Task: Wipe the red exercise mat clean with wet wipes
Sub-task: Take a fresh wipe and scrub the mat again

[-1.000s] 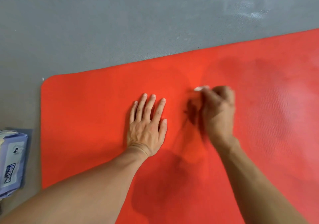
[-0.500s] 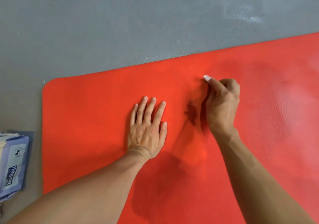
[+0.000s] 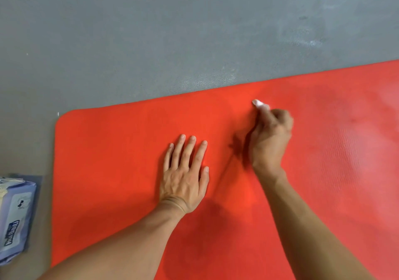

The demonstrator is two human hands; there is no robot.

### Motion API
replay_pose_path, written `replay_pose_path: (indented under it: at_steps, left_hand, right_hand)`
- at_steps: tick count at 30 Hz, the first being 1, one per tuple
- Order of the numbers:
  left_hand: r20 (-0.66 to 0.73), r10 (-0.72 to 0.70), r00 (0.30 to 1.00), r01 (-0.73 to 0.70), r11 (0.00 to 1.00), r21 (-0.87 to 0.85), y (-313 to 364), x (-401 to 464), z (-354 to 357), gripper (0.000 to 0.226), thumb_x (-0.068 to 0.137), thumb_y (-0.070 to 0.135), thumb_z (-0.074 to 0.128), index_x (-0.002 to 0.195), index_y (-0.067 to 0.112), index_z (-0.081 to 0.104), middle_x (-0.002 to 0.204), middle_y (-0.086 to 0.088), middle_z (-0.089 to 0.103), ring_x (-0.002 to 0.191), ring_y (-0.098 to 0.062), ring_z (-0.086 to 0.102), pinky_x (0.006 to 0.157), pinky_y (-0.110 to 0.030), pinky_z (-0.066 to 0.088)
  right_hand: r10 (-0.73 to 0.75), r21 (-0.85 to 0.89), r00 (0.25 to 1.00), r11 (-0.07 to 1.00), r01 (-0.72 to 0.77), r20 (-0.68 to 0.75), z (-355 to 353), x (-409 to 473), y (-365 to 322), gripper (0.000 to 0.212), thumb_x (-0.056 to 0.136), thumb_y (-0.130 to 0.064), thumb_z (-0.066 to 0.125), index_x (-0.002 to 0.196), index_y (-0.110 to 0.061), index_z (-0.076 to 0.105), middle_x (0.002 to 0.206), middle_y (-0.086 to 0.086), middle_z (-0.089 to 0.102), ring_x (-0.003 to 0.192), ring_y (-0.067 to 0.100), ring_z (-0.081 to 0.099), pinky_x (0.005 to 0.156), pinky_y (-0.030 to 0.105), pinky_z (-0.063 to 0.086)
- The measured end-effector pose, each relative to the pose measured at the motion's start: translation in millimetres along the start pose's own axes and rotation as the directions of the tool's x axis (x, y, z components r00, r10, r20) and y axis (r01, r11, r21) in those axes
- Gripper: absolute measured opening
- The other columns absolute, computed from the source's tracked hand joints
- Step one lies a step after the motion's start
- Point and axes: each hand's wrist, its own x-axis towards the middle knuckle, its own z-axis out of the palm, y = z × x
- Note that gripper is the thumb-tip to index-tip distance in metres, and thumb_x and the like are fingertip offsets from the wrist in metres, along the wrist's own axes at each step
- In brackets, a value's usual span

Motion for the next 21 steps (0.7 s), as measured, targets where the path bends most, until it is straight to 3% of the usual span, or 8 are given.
replay_pose_path:
  at_steps: [2,5,7,10,12,16,18,21]
  left_hand:
    - [0.004,-0.002,1.000,0.002,1.000,-0.002,0,0,0,0.062,0.100,0.040,0.046,0.159,0.021,0.044,0.166,-0.009,0.037,0.159,-0.032,0.023,0.125,-0.057,0.024]
    - [0.009,-0.006,1.000,0.006,1.000,0.005,0,1,-1,0.062,0.099,0.042,0.045,0.157,0.020,0.046,0.166,-0.009,0.037,0.158,-0.032,0.023,0.125,-0.057,0.025]
    - [0.009,-0.010,1.000,0.010,1.000,-0.003,1,1,-1,0.063,0.099,0.041,0.046,0.158,0.022,0.045,0.166,-0.009,0.038,0.159,-0.031,0.023,0.125,-0.057,0.024]
    - [0.016,-0.013,1.000,0.013,1.000,-0.003,0,1,-1,0.064,0.098,0.040,0.048,0.159,0.023,0.043,0.165,-0.008,0.038,0.159,-0.030,0.023,0.125,-0.056,0.024]
    - [0.016,-0.010,1.000,0.011,1.000,-0.005,0,1,0,0.063,0.097,0.041,0.049,0.158,0.022,0.045,0.165,-0.008,0.039,0.159,-0.030,0.023,0.125,-0.056,0.024]
    - [-0.005,-0.013,1.000,0.013,1.000,0.003,-2,2,0,0.061,0.096,0.041,0.047,0.152,0.017,0.052,0.161,-0.011,0.043,0.158,-0.032,0.025,0.125,-0.056,0.026]
    - [-0.020,-0.014,1.000,0.014,1.000,-0.007,0,2,0,0.062,0.096,0.040,0.048,0.155,0.020,0.049,0.162,-0.010,0.042,0.157,-0.031,0.026,0.124,-0.056,0.026]
    - [-0.018,-0.009,1.000,0.009,1.000,-0.009,1,1,0,0.064,0.097,0.040,0.049,0.158,0.023,0.045,0.164,-0.009,0.040,0.158,-0.031,0.026,0.124,-0.056,0.026]
  right_hand:
    - [-0.067,0.175,0.984,0.984,0.038,0.163,12,-29,-22,0.031,0.104,-0.032,0.061,0.111,-0.003,0.069,0.084,-0.020,0.047,0.071,0.006,0.052,0.069,0.023,0.049]
    - [-0.525,0.200,0.760,0.850,0.487,0.383,1,-43,-26,0.038,0.098,-0.014,0.051,0.133,-0.014,0.067,0.098,-0.010,0.053,0.093,0.014,0.051,0.084,0.019,0.046]
    - [-0.448,0.120,0.825,0.892,0.435,0.345,-2,-12,-9,0.049,0.087,-0.007,0.052,0.129,-0.022,0.071,0.102,0.001,0.056,0.098,0.022,0.052,0.088,0.025,0.043]
    - [-0.104,0.019,0.993,0.995,0.103,0.062,8,15,-1,0.039,0.092,-0.003,0.054,0.119,-0.020,0.077,0.096,0.004,0.057,0.093,0.026,0.054,0.085,0.029,0.046]
    - [-0.137,0.104,0.974,0.987,0.119,0.183,27,-3,-25,0.028,0.099,-0.009,0.060,0.119,-0.018,0.075,0.098,0.000,0.057,0.096,0.019,0.054,0.084,0.029,0.047]
    - [-0.539,0.191,0.745,0.840,0.507,0.392,38,-30,-41,0.032,0.099,-0.013,0.057,0.128,-0.019,0.069,0.101,-0.001,0.054,0.097,0.017,0.048,0.084,0.025,0.046]
    - [-0.499,0.117,0.797,0.864,0.490,0.340,23,-3,-19,0.036,0.096,-0.004,0.054,0.123,-0.019,0.072,0.100,0.002,0.054,0.094,0.020,0.047,0.083,0.026,0.043]
    - [-0.273,-0.075,0.961,0.958,0.276,0.042,-3,41,26,0.035,0.097,-0.004,0.050,0.121,-0.014,0.075,0.099,0.012,0.057,0.093,0.030,0.051,0.084,0.033,0.044]
